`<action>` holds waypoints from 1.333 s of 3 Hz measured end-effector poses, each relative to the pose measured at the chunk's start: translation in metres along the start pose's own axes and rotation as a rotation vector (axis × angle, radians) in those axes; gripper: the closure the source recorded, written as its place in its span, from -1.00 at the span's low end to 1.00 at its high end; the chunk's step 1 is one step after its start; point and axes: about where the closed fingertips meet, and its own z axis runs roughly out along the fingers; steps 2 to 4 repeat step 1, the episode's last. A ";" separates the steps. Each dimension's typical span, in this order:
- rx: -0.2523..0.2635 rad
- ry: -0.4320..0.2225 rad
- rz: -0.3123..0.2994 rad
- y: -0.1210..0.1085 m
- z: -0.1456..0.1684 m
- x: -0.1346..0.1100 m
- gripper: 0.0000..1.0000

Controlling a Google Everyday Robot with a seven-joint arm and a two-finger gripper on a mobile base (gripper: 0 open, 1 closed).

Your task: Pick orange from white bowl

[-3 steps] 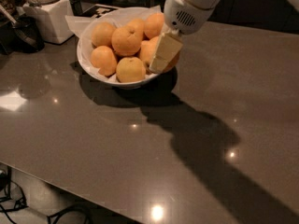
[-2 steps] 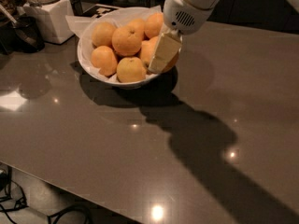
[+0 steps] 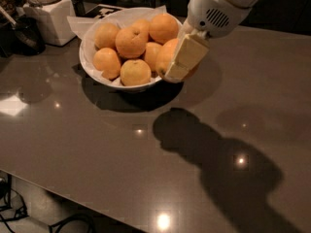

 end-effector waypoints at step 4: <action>-0.030 -0.018 0.012 0.023 -0.008 0.007 1.00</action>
Offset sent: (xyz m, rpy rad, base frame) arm 0.0000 0.0000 0.0000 0.0000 0.0000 0.0000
